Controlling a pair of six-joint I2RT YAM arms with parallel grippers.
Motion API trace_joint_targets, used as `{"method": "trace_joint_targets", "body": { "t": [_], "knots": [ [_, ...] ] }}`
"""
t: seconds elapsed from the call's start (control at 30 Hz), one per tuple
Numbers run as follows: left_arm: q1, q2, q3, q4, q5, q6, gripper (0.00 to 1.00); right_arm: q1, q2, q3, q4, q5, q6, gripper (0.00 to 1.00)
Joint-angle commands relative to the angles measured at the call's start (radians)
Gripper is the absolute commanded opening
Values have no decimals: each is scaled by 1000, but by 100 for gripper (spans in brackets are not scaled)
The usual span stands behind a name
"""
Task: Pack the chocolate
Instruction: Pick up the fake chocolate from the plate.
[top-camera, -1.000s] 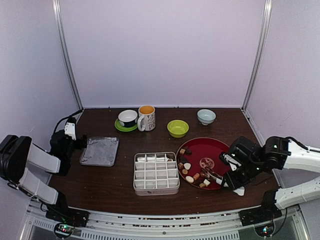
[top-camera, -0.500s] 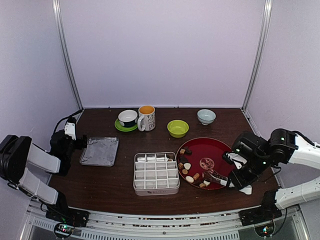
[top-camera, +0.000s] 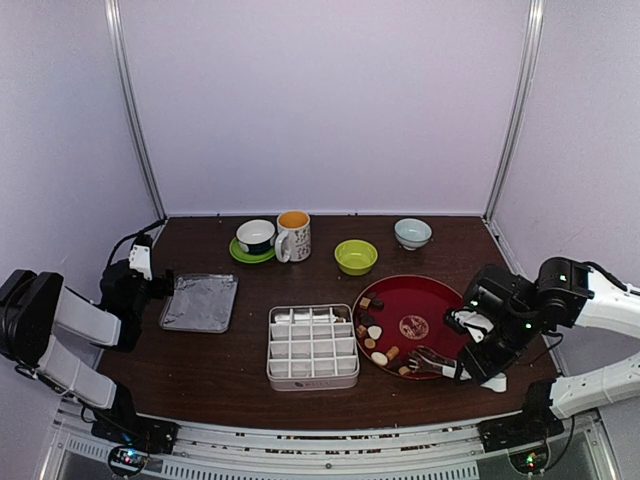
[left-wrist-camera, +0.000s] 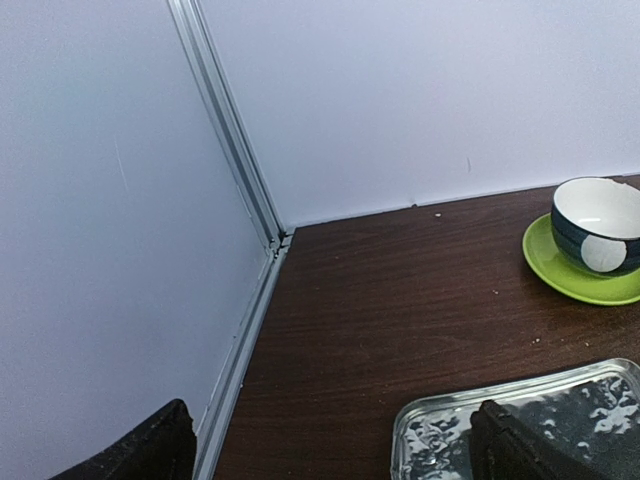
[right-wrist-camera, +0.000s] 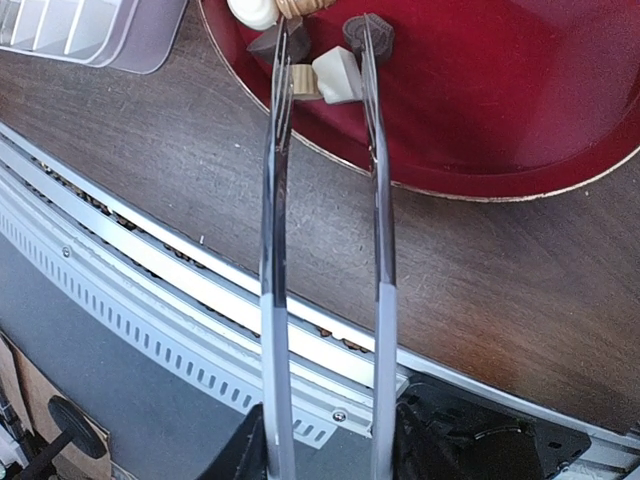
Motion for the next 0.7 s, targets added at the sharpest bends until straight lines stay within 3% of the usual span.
{"method": "trace_joint_targets", "body": {
  "t": [0.0,0.67],
  "knots": [
    [8,1,16,63,2,0,98,11,14,-22,32,-11,-11,38],
    [8,1,16,62,1,-1,98,12,29,70,51,89,-35,24]
  ]
}}
